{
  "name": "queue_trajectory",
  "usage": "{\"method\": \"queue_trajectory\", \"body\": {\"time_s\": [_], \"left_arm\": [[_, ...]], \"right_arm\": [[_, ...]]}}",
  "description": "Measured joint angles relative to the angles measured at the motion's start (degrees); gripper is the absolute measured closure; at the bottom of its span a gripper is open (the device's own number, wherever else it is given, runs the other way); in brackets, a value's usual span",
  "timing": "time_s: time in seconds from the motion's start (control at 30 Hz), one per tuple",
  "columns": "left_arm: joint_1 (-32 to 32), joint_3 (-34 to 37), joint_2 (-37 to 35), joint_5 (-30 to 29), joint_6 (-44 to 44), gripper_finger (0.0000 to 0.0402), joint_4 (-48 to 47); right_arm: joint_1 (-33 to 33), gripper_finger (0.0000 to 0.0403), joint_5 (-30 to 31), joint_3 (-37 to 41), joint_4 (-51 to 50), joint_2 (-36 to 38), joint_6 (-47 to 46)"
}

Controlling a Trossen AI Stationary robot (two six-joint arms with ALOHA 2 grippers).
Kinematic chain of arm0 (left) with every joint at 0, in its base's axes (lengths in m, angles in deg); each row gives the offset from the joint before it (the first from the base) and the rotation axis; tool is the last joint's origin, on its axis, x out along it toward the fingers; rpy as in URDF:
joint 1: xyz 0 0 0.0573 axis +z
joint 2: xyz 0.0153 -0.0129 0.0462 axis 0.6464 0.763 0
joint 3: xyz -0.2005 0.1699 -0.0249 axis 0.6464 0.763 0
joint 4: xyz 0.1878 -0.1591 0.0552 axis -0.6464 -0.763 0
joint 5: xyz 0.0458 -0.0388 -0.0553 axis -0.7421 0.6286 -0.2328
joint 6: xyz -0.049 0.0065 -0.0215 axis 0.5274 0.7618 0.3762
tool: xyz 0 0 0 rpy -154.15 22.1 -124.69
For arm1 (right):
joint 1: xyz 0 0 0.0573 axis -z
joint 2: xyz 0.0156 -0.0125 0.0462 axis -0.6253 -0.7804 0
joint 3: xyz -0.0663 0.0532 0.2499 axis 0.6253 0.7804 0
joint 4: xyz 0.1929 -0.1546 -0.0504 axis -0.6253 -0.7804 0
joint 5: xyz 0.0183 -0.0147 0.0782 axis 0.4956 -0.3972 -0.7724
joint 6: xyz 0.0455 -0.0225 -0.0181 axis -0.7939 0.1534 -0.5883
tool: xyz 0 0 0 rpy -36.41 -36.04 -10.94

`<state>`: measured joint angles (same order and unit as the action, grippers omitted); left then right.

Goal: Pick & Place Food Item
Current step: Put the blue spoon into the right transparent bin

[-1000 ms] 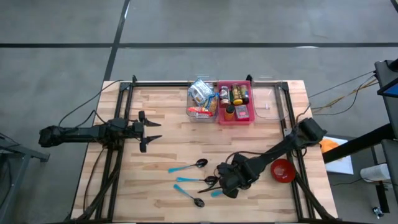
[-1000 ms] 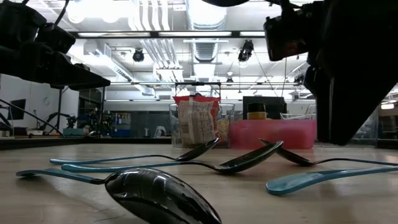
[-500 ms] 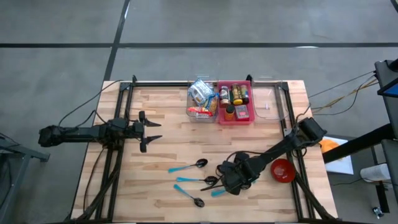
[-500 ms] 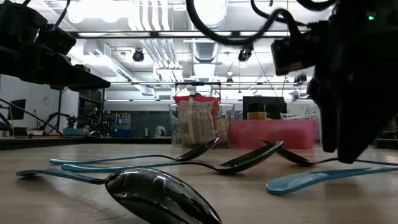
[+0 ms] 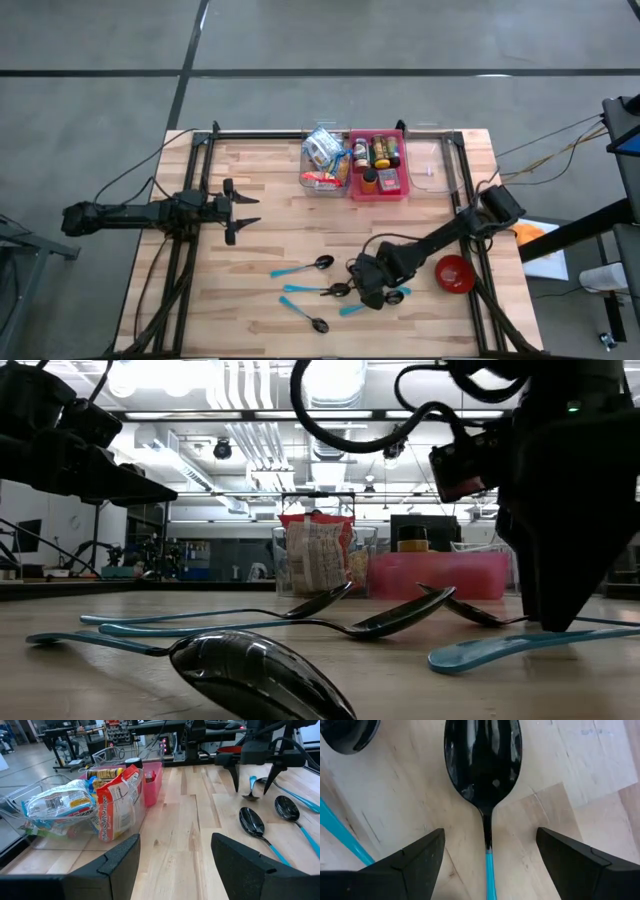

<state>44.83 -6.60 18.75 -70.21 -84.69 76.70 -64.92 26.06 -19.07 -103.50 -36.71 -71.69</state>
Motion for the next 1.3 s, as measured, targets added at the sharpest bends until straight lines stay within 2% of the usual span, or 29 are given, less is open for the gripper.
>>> {"method": "queue_trajectory", "body": {"time_s": [0.2,0.6,1.07,1.17,1.3], "left_arm": [[0.0,0.0,0.0,0.0,0.0,0.0158,0.0],[0.0,0.0,0.3,0.0,0.0,0.0158,0.0],[0.0,0.0,0.4,0.0,0.2,0.0158,0.0],[0.0,0.0,0.4,0.0,0.2,0.0158,0.0],[0.0,0.0,0.4,0.0,0.2,0.0158,0.0]], "right_arm": [[1.9,0.0090,-3.7,0.5,0.6,1.5,0.9],[2.5,0.0091,-3.4,6.4,8.6,4.1,2.7],[0.8,0.0092,5.5,6.3,7.5,3.9,5.2],[0.7,0.0109,6.6,6.4,7.3,3.8,5.2],[0.7,0.0156,7.0,6.5,7.1,3.8,5.2]]}}
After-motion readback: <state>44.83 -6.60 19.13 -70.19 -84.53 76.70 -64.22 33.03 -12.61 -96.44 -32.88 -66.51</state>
